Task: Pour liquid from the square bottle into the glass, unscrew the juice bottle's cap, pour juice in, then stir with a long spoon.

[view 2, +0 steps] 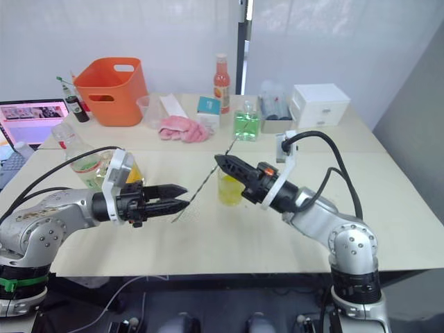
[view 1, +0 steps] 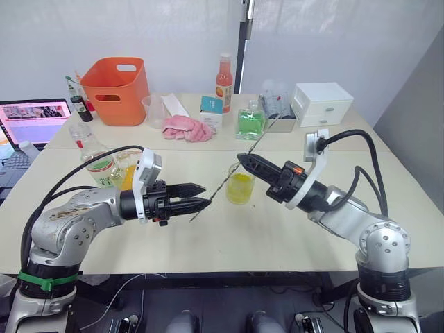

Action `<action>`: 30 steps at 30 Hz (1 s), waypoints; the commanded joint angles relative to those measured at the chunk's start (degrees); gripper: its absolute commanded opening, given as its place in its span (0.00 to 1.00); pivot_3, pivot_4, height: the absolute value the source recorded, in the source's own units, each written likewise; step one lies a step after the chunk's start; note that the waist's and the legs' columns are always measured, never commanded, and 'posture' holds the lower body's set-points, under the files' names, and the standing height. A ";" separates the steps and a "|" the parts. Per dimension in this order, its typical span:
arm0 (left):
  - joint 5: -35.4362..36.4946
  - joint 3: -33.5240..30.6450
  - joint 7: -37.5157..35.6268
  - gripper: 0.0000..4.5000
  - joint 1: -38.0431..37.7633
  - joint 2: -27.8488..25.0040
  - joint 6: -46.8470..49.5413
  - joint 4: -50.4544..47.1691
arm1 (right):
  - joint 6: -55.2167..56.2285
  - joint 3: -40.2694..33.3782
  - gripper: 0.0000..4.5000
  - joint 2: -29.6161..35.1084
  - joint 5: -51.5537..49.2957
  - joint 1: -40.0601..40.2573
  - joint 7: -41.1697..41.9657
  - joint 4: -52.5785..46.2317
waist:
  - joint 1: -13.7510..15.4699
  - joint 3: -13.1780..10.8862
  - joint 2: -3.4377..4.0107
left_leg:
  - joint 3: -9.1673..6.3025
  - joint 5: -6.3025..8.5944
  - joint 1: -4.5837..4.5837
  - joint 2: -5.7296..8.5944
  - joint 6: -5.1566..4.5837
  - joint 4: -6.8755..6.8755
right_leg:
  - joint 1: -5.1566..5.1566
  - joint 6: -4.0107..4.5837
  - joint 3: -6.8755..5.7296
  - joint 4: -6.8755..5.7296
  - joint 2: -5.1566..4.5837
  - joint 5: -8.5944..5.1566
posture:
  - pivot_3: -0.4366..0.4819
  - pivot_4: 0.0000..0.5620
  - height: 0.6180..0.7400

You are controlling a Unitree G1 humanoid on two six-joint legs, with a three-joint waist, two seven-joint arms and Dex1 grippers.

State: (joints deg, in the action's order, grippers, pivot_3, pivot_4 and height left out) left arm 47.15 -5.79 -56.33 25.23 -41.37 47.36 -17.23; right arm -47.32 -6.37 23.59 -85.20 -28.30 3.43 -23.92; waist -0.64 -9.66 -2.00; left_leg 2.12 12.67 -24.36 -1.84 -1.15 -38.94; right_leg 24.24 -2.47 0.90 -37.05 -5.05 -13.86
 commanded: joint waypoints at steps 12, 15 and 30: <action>-11.46 1.24 7.18 0.99 -2.57 4.72 -12.21 -1.28 | 2.32 -5.66 0.00 10.33 12.29 -15.72 3.90 6.32 | 0.19 -0.03 0.04 | 0.07 0.00 -0.04 -0.01 0.00 0.02 | 0.03 0.00 -0.02 0.03 -0.02 0.00 | 0.48 0.27 0.79; -12.96 1.41 9.95 0.99 -2.51 7.02 -13.83 -1.27 | 0.92 -3.77 0.00 12.90 16.17 -18.53 7.35 7.09 | 0.28 -0.03 0.04 | 0.11 0.00 -0.06 0.01 -0.01 0.03 | 0.04 0.00 0.00 0.07 -0.06 0.00 | 0.48 0.27 0.79; -15.18 2.46 12.07 0.99 -3.49 10.72 -17.95 -1.30 | 3.13 6.72 0.00 12.03 37.70 -24.44 24.71 16.69 | 0.00 -0.03 0.04 | 0.09 0.00 -0.06 0.01 -0.01 0.03 | 0.05 0.00 0.00 0.06 -0.07 0.01 | 0.48 0.27 0.79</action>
State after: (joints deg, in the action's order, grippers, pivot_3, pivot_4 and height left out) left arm 31.75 -3.09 -44.01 21.30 -30.68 30.70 -17.09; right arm -46.08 1.14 35.79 -49.07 -51.03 26.74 -7.14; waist -0.64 -9.68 -1.96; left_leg 2.21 12.67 -24.42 -1.83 -1.16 -38.91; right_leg 24.28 -2.47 0.89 -37.00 -5.12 -13.85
